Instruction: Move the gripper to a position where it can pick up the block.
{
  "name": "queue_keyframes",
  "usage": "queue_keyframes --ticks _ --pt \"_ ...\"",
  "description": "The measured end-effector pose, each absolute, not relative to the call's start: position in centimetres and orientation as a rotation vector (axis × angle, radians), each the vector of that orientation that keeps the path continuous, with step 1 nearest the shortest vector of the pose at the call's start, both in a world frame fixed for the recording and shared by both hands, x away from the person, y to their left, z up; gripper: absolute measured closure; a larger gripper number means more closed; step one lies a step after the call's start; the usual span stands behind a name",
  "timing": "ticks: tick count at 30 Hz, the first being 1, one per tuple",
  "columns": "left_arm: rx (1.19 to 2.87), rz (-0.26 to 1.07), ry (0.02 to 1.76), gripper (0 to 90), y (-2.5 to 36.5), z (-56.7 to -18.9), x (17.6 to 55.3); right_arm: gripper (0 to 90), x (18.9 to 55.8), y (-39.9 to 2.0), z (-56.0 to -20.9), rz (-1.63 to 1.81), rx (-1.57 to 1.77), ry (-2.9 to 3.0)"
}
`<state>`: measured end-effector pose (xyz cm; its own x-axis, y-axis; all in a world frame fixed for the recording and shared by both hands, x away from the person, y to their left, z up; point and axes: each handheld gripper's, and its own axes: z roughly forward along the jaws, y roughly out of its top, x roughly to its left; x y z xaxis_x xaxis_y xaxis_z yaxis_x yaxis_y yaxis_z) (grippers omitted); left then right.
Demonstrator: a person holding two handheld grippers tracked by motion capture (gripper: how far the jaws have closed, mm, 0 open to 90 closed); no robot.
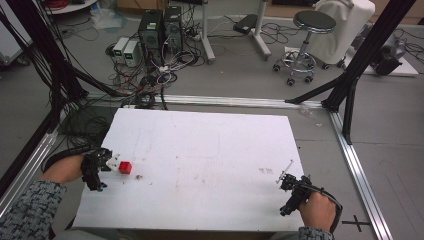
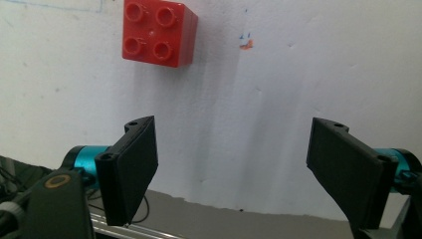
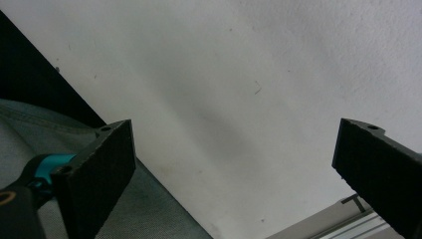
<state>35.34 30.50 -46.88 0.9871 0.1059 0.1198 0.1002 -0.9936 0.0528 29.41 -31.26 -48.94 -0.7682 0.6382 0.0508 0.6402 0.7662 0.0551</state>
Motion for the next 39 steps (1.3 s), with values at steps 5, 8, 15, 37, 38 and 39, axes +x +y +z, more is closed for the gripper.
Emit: queue_keyframes --ticks 5,8,15,37,38,39 --pt "3.101 0.202 0.122 20.5 30.6 -46.7 36.3 2.8 29.4 -31.4 -49.0 -0.101 -1.059 -2.929" --pt "3.114 0.205 0.088 20.5 30.6 -46.6 36.9 2.8 29.4 -31.4 -48.9 -0.107 -1.059 -2.927" --pt "3.133 0.196 0.038 20.6 30.3 -46.6 38.1 2.8 29.4 -31.3 -49.2 -0.100 -1.054 -2.924" --pt "3.129 0.135 -0.083 20.7 27.9 -47.9 40.8 2.9 29.4 -31.0 -49.6 -0.089 -1.039 -2.917" --pt "3.128 0.135 -0.096 20.8 27.8 -48.0 40.9 2.8 29.4 -31.0 -49.6 -0.092 -1.041 -2.912" --pt "3.125 0.131 -0.099 20.8 27.7 -48.1 41.0 2.8 29.4 -31.0 -49.6 -0.091 -1.041 -2.913"
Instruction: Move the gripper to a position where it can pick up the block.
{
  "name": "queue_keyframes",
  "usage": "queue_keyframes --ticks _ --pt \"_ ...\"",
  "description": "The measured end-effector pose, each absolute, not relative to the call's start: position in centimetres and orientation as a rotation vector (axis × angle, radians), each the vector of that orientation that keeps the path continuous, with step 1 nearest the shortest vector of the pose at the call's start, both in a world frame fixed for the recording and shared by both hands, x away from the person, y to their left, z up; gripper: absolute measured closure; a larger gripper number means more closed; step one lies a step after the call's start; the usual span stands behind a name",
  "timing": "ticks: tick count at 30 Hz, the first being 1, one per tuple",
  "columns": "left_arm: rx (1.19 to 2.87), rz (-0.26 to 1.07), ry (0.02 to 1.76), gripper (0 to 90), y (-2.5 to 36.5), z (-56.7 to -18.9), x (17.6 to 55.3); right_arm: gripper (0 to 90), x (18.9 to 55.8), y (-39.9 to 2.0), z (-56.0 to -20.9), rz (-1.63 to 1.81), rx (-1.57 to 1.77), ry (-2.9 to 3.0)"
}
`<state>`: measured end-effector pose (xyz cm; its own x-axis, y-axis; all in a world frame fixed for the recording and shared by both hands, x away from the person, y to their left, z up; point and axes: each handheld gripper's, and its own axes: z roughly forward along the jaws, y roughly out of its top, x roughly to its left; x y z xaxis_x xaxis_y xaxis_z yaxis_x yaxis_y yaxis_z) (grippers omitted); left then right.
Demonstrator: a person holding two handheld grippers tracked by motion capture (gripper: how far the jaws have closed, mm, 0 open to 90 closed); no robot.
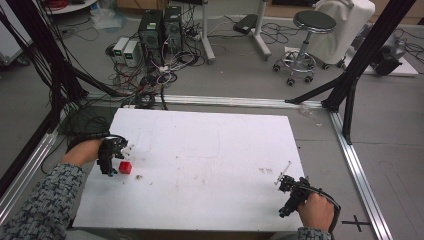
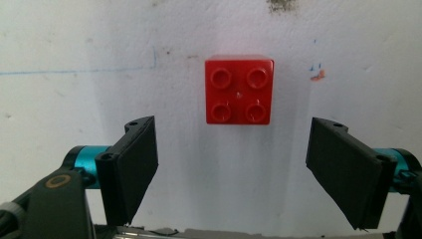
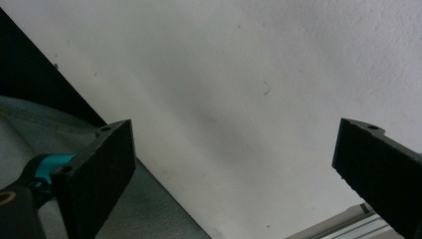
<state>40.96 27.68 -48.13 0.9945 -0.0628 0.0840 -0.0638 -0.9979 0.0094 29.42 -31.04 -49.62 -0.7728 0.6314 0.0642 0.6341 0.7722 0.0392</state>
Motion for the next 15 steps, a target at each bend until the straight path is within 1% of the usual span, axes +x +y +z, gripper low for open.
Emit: queue_keyframes --ticks 7,11,15 --pt "3.120 0.082 -0.134 20.8 26.9 -49.0 41.2 2.8 29.3 -31.1 -49.6 -0.090 -1.045 -2.911" --pt "3.117 0.093 -0.143 21.1 26.8 -49.8 41.2 2.8 29.4 -31.1 -49.7 -0.093 -1.028 -2.918" --pt "3.120 0.063 -0.150 21.5 26.8 -50.1 41.2 2.8 29.4 -31.1 -49.6 -0.087 -1.026 -2.920"
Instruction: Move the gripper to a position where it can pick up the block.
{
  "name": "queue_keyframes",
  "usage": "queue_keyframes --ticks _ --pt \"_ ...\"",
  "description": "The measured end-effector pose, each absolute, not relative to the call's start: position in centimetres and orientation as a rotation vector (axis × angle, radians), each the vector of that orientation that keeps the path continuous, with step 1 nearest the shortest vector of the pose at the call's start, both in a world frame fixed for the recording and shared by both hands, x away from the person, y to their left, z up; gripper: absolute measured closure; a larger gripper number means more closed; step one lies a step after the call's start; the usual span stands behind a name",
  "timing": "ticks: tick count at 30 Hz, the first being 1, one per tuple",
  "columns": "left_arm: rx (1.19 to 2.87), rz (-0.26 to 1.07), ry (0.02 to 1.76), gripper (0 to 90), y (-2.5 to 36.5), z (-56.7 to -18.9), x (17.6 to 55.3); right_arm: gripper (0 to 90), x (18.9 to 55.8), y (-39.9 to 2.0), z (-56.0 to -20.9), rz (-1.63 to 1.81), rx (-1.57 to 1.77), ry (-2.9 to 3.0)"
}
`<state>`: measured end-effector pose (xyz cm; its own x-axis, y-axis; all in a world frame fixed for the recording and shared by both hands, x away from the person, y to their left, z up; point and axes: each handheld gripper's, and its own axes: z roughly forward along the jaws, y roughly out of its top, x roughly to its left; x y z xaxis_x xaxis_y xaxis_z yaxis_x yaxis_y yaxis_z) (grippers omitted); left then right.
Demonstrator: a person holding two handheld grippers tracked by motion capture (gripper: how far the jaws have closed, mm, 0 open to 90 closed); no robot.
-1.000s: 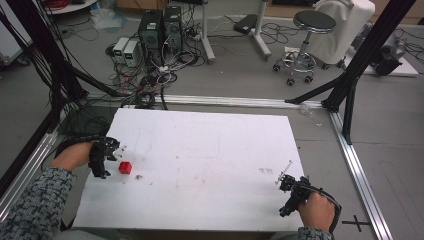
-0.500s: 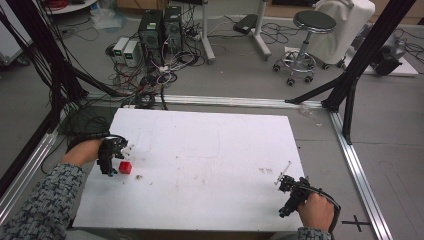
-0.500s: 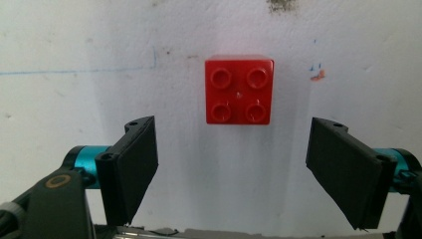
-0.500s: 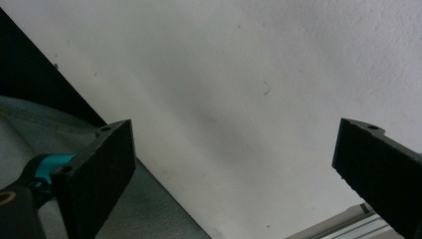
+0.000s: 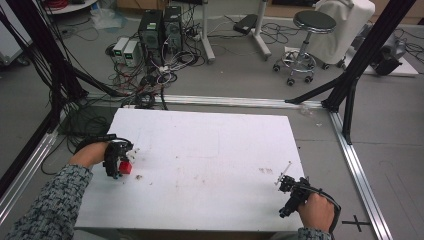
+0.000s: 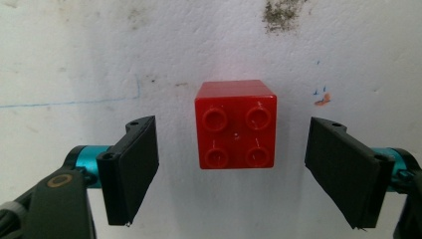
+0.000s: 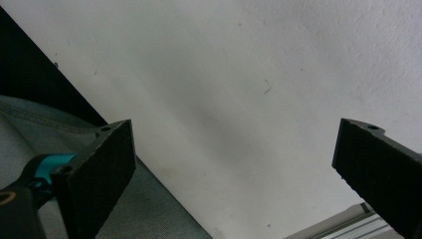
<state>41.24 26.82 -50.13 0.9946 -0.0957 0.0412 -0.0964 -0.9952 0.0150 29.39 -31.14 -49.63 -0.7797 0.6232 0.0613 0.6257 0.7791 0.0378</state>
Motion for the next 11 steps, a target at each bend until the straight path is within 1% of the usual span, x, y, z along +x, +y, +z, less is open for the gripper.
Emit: queue_keyframes --ticks 11 --pt "3.098 0.037 -0.177 21.5 26.56 -50.20 41.14 2.8 29.42 -30.98 -49.64 -0.085 -1.028 -2.916"
